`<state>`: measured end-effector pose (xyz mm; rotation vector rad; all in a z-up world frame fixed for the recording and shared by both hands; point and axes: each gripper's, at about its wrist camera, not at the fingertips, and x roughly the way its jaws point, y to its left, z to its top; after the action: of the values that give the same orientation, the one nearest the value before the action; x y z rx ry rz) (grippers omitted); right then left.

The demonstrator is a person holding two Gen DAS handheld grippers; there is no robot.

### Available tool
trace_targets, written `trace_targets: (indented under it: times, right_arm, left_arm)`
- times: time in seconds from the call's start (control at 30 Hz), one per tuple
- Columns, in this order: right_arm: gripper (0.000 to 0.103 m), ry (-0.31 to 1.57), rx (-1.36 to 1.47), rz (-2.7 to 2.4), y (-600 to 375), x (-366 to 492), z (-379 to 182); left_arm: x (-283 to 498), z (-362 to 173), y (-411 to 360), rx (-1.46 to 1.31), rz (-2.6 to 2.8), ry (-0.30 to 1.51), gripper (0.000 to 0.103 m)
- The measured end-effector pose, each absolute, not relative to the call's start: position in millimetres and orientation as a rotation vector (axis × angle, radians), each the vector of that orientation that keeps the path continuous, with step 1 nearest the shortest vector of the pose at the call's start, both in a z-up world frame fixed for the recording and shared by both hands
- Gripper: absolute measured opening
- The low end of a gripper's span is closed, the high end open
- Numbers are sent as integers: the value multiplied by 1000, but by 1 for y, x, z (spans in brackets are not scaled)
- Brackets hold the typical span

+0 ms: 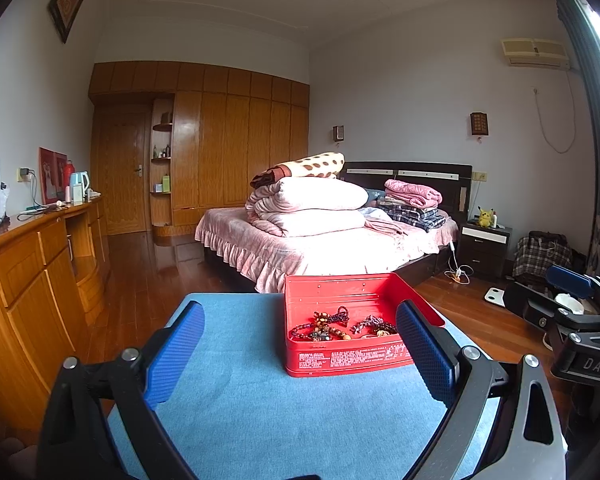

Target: Organize jewelry

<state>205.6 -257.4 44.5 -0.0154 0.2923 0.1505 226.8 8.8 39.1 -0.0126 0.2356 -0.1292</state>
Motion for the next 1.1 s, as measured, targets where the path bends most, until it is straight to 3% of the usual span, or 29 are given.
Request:
trace_targets:
  times: [1.1]
  right_arm:
    - [97,296,-18,148,-259,205,45]
  left_arm:
    - [231,38,11,-5,-123,249,95]
